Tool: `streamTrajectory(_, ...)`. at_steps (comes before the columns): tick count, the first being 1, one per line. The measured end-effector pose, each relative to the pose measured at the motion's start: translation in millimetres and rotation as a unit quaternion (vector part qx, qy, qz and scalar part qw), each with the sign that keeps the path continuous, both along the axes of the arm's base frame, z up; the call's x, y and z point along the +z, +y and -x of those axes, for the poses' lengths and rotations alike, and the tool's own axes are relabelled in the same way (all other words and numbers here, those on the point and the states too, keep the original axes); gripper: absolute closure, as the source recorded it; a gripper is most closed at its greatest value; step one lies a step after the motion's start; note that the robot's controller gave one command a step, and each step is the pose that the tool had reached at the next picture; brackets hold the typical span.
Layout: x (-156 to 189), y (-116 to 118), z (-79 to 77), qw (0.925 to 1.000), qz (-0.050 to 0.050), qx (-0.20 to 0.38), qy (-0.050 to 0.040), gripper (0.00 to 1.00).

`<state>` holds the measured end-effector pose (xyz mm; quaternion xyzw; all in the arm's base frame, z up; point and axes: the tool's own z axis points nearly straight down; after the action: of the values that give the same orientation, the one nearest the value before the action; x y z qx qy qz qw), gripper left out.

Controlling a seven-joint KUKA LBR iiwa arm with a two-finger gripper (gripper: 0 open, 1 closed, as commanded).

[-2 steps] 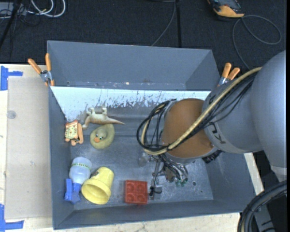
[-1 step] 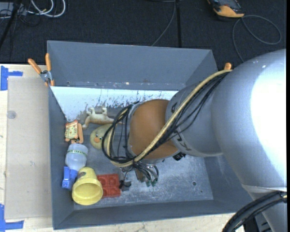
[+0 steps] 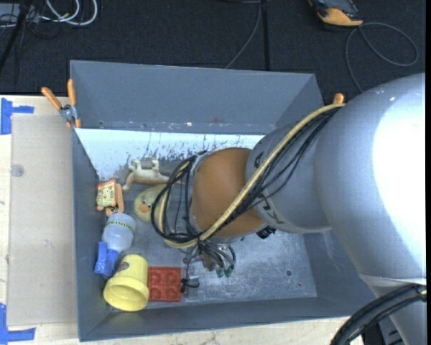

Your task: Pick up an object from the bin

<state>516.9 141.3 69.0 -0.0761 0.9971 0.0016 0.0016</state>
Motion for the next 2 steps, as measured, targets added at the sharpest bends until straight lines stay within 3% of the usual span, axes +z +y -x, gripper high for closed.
streamTrajectory(2, 0.0, 0.1, 0.0, 1.0000, 0.000, 0.000, 0.0000, 0.00)
